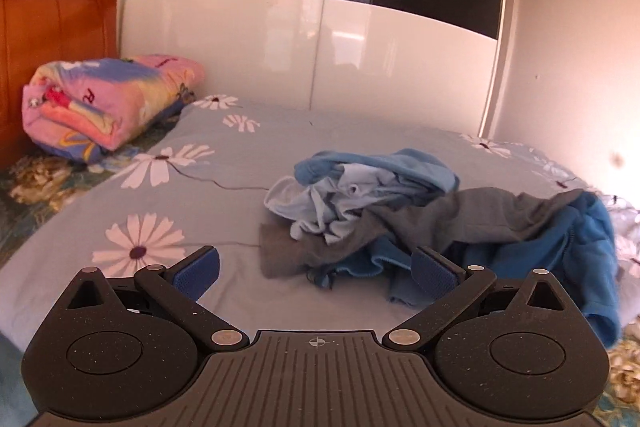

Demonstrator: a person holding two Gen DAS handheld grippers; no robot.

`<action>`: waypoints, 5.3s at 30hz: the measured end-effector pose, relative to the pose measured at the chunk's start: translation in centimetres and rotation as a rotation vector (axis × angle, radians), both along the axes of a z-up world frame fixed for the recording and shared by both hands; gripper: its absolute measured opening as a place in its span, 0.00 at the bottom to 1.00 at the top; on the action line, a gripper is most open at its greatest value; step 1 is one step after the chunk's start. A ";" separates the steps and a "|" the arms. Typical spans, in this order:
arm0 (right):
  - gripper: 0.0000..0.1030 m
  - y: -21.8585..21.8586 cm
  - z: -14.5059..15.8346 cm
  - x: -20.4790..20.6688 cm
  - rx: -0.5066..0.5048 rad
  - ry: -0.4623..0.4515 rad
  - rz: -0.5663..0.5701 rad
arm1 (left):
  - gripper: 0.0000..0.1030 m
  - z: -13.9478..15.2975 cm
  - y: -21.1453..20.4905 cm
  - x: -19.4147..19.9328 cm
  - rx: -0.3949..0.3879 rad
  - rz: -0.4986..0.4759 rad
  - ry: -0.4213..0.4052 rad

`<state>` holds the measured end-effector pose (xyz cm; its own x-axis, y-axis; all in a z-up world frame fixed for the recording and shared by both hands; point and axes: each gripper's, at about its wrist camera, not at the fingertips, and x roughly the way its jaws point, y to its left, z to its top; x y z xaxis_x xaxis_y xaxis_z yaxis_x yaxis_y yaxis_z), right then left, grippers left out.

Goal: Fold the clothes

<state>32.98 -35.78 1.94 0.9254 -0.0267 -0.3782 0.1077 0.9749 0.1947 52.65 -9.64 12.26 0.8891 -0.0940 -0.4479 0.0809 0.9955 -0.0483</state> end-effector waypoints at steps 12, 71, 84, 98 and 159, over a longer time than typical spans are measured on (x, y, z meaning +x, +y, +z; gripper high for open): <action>0.99 -4.1 -2.9 0.2 0.203 -0.047 -0.134 | 0.76 -2.4 -5.8 10.9 0.134 0.027 -0.057; 0.99 -5.3 -2.4 -1.4 0.282 -0.071 -0.183 | 0.37 -3.4 -0.8 3.9 -0.353 -0.070 0.142; 0.99 -5.6 -2.8 -1.2 0.276 -0.055 -0.193 | 0.03 -4.4 -0.9 7.9 -0.610 0.123 0.007; 0.99 -3.1 2.4 -5.2 0.175 -0.184 -0.166 | 0.01 25.8 1.0 -6.7 -0.366 -0.110 -0.377; 0.99 29.9 0.2 9.0 -0.089 0.471 0.638 | 0.04 -8.9 18.9 -36.5 -0.157 -0.174 -0.144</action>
<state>42.00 -5.85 2.15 0.5156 0.4053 -0.7549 -0.4247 0.8861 0.1857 16.18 9.24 3.39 0.9069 -0.3096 -0.2858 0.2677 0.9472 -0.1766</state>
